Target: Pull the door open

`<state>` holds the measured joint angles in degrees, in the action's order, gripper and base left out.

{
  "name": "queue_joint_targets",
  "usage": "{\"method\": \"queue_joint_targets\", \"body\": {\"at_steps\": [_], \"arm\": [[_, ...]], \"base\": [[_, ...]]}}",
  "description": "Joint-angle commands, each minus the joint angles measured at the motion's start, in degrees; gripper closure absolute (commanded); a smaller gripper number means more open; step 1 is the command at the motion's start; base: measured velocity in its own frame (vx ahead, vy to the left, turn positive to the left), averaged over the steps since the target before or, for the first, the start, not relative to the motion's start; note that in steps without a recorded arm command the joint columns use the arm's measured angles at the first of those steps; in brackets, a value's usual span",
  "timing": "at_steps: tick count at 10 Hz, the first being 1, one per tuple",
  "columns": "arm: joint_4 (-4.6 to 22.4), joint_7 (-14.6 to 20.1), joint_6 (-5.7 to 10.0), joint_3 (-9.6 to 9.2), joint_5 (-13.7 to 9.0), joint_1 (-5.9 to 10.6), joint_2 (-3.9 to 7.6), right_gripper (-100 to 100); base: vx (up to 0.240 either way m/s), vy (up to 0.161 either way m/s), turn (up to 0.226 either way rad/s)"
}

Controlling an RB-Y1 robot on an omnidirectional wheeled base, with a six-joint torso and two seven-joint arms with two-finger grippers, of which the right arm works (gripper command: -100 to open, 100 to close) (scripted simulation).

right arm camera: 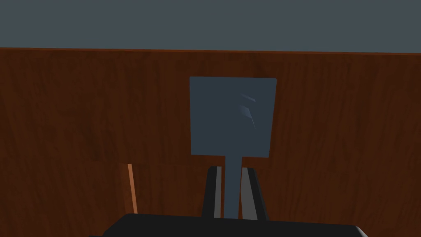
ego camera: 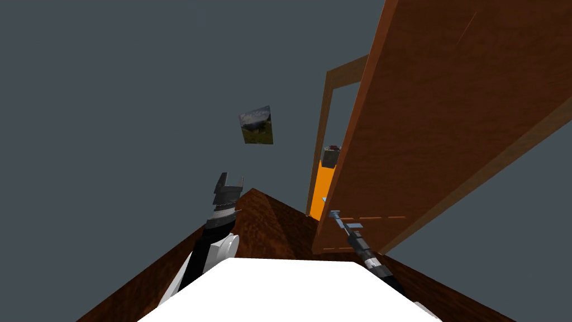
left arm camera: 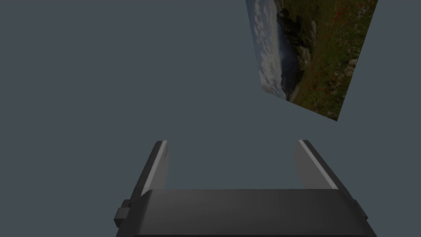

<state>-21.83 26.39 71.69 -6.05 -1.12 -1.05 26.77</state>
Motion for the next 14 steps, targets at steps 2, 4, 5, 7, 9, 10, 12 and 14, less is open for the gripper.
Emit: {"method": "queue_joint_targets", "body": {"at_steps": [2,4,5,7,9,10,12,14], "arm": [[0.90,0.52,2.01,-0.11,-0.02,-0.92,0.75,100],[1.46,1.03,4.03,-0.32,0.01,-2.05,1.39,100],[1.00,1.03,4.03,-0.32,0.01,-2.05,1.39,100],[1.46,0.97,3.95,-0.67,0.26,-2.16,0.97,100],[-1.01,-0.21,1.35,-1.11,-0.28,-2.17,0.21,100],[-1.19,-0.21,1.35,-1.11,-0.28,-2.17,0.21,100],[-2.96,-1.07,-0.66,-1.40,-0.71,-2.15,-0.32,100],[-2.96,-1.55,-1.80,-1.57,-0.95,-2.14,-0.61,100]], "base": [[-0.149,-0.060,0.122],[-0.165,-0.073,0.166],[-0.073,-0.034,-0.022],[-0.012,0.004,-0.011],[-0.176,-0.060,0.128],[-0.141,-0.074,0.063],[-0.111,-0.011,0.036],[-0.173,-0.073,0.100]]}}
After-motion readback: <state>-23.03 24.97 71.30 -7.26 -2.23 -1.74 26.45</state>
